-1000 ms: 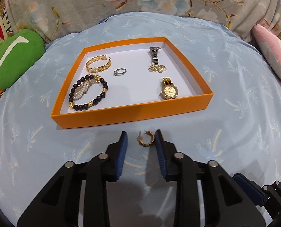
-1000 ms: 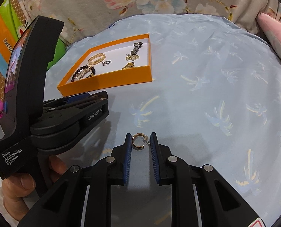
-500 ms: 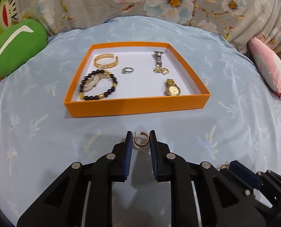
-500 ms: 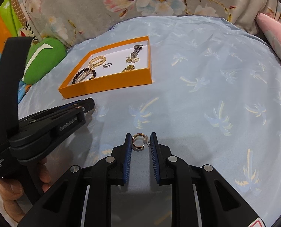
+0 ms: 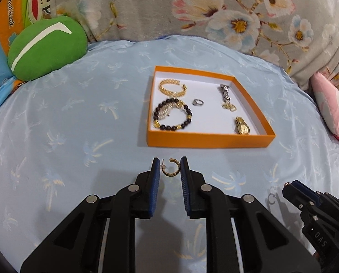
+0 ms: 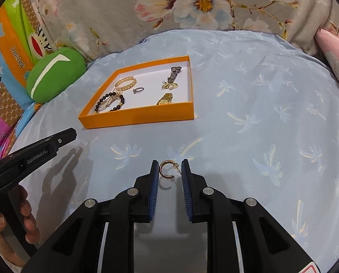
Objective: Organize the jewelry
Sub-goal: 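Carry the hoop earring into the orange box and open the right tool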
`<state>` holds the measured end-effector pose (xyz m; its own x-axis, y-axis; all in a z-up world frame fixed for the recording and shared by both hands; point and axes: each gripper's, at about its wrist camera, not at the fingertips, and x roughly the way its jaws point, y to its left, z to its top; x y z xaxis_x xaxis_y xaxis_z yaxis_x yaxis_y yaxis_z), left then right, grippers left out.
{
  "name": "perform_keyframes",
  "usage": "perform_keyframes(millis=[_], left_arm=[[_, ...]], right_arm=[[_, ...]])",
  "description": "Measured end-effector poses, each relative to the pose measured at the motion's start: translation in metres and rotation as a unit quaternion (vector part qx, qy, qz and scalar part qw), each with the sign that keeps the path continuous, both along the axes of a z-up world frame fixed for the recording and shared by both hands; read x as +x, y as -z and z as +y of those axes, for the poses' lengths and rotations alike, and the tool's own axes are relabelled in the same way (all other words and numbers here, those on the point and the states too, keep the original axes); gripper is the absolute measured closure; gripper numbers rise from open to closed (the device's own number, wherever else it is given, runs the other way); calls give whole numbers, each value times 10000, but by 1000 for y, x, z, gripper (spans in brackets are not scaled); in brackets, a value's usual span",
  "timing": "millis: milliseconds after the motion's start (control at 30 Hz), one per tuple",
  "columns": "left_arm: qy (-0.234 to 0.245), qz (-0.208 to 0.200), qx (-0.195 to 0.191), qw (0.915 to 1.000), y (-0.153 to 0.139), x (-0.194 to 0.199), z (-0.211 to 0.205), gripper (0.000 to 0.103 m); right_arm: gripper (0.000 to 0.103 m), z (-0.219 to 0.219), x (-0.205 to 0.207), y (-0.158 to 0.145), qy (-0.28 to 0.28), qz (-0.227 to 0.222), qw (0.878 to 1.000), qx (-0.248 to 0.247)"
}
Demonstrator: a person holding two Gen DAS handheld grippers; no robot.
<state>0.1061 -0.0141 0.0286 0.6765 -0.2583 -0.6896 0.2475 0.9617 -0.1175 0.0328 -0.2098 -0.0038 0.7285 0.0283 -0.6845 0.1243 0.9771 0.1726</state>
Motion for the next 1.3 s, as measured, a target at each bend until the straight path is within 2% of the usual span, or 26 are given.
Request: perform_keyframes(millis=[333,500,867,1300], left_arm=[[197,-457,34,9988,-35,37,-24,86],[282,-559,36,9980,-41,66,-44,85],[301,-396,179,9986,-12,121,-76,85],[296,-321,331,9985,6,133,-81,85]], right_arm=[[84,1,58,-32,-126,-361,9991,-186],[84,-2,95,-37,-132,-433,9988,-201],[84,-10,157,-17,-89,-275,9991,-298],[84,-6,171,-6,-133,-207,9988,-433]])
